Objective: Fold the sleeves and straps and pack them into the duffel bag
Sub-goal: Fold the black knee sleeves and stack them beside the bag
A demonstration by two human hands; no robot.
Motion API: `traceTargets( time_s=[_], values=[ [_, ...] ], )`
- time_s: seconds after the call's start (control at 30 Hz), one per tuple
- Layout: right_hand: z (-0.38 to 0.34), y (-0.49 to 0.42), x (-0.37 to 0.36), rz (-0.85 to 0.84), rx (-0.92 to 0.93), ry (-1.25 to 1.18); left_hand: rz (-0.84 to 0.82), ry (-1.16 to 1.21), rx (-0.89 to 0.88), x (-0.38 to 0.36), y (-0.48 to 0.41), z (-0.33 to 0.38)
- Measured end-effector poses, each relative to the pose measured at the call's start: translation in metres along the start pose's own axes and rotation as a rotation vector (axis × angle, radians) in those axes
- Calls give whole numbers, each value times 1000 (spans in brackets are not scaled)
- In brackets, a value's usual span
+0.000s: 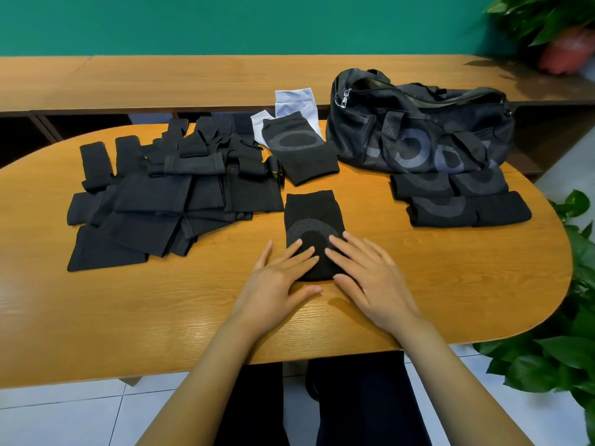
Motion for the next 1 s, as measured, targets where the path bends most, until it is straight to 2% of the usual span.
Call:
traceTargets(
  time_s=[0.13,0.33,0.67,0.8,1.0],
  values=[
    [4,0,-18,-174,-24,24,-3,28,58,-3,-1,-8],
    [5,1,-22,-216,-31,28,31,53,87,0,-1,-12],
    [-1,2,-9,-81,22,71,172,63,33,15,7,-4],
    [0,3,-1,-50,-8,24,148,87,36,16,10,-3],
    [6,2,11,35,-57,-50,205,191,90,26,10,-1]
  ],
)
Point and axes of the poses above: each hand's wrist, its own y-axis away from the middle knuckle, its own x-axis out of the back of the hand, z = x × y, the point moved 9 cm from there along -y, towards the middle knuckle, and after that the axes turned 4 degrees about z, right-handed, at the moved point
